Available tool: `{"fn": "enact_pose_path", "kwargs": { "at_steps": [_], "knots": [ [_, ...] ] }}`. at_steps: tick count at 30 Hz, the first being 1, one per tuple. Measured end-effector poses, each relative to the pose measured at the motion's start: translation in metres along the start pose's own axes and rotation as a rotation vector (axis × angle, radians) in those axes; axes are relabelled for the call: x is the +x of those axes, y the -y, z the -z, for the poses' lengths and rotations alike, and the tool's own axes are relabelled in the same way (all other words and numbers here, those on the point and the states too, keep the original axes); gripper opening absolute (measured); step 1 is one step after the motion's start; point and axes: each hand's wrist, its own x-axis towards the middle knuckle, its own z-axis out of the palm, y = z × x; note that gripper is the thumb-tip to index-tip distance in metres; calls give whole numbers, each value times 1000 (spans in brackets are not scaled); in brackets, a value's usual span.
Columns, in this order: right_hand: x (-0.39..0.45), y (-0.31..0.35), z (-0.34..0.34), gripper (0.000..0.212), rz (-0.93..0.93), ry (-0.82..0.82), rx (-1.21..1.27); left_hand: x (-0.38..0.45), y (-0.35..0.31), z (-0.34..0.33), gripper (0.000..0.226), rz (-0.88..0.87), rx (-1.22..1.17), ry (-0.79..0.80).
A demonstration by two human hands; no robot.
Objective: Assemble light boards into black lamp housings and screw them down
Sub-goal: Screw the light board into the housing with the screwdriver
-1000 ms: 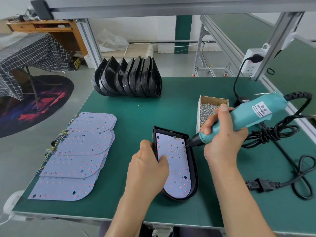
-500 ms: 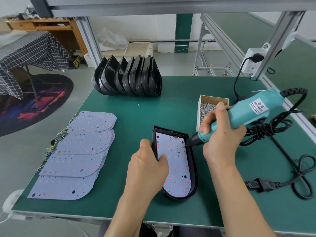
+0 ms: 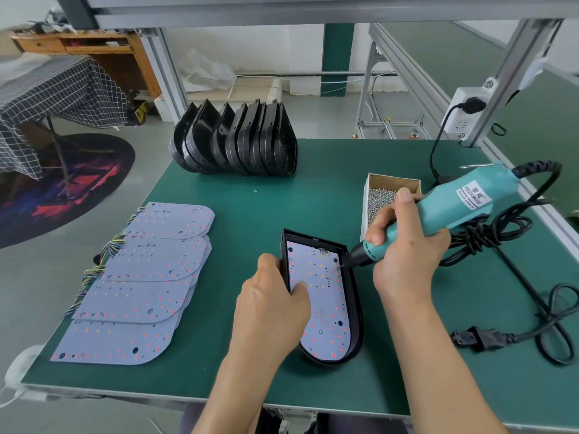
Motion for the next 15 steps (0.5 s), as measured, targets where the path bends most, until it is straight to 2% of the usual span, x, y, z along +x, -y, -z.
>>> {"fn": "enact_pose_path", "kwargs": {
  "at_steps": [9, 13, 15],
  "knots": [
    [1, -1, 2, 19, -13, -5, 17, 2, 2, -2, 20, -2, 9, -4],
    [1, -2, 8, 15, 8, 57, 20, 3, 5, -2, 20, -5, 9, -4],
    [2, -2, 10, 21, -2, 83, 21, 4, 7, -2, 21, -3, 8, 0]
  ]
}}
